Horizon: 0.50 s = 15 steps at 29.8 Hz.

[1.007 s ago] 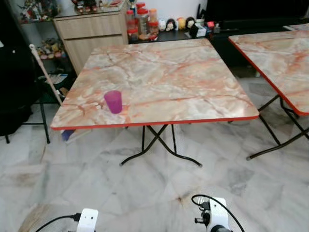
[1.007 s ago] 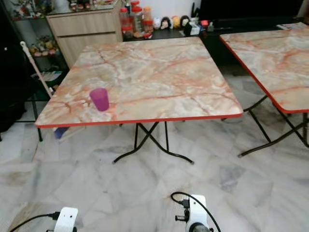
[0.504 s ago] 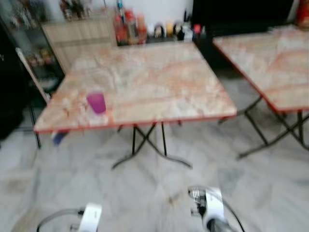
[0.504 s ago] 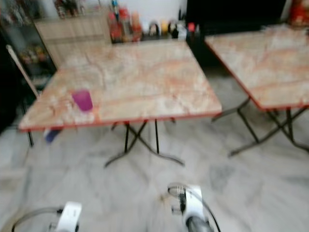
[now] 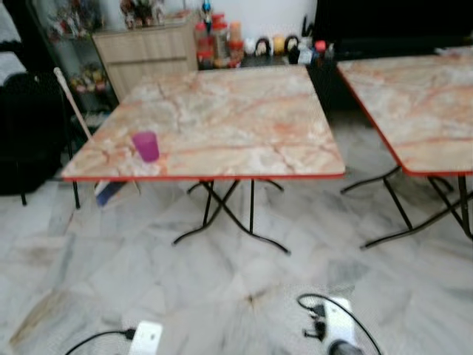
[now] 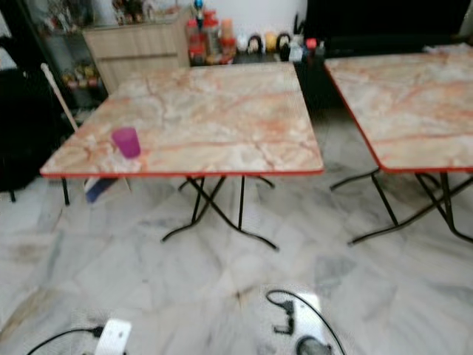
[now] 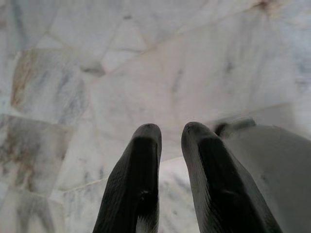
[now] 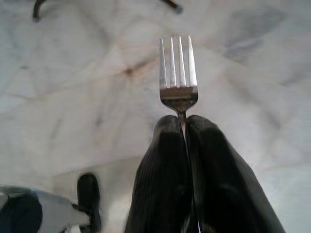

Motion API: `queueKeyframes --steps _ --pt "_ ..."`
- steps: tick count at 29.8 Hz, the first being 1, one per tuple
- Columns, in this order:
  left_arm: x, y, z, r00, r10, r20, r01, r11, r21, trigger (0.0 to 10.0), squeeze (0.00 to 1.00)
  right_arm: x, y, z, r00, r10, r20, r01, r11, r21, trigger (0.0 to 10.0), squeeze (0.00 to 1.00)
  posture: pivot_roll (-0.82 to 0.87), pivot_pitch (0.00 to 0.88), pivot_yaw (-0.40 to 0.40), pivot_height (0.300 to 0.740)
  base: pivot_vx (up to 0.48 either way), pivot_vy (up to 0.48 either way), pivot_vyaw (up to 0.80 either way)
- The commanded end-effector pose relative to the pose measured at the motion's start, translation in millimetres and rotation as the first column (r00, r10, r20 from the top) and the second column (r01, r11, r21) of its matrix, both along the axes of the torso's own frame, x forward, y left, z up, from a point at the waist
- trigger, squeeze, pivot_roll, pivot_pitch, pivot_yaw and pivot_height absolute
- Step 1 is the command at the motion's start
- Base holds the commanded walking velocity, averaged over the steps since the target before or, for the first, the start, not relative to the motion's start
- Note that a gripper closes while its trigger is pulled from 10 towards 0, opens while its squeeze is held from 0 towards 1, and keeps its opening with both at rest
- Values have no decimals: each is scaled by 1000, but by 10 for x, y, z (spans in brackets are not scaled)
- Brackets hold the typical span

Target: Setting the table

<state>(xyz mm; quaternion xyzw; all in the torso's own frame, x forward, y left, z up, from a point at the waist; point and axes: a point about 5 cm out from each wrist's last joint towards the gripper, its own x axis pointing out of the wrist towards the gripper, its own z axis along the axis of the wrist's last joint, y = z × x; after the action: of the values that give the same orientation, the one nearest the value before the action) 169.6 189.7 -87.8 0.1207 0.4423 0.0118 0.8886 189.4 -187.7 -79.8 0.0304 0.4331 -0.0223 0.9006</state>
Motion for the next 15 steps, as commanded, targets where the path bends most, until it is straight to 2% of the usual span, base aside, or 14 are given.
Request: queueKeyframes --steps 1,9,15 --pt "-57 99 -12 1000 14 -16 -13 1000 23 10000 0 64 135 19 1000 22 19 -23 999 27 10000 0 14 0 56 740 0 -330 0" --pt "-90 147 -16 1000 0 -23 1 999 34 10000 0 61 201 13 998 53 18 -53 998 28 10000 0 18 0 59 740 0 -328 0" --pt "-91 150 -16 1000 -1 -22 2 999 35 10000 0 59 216 10 998 57 16 -58 998 29 10000 0 19 0 58 740 240 -349 0"
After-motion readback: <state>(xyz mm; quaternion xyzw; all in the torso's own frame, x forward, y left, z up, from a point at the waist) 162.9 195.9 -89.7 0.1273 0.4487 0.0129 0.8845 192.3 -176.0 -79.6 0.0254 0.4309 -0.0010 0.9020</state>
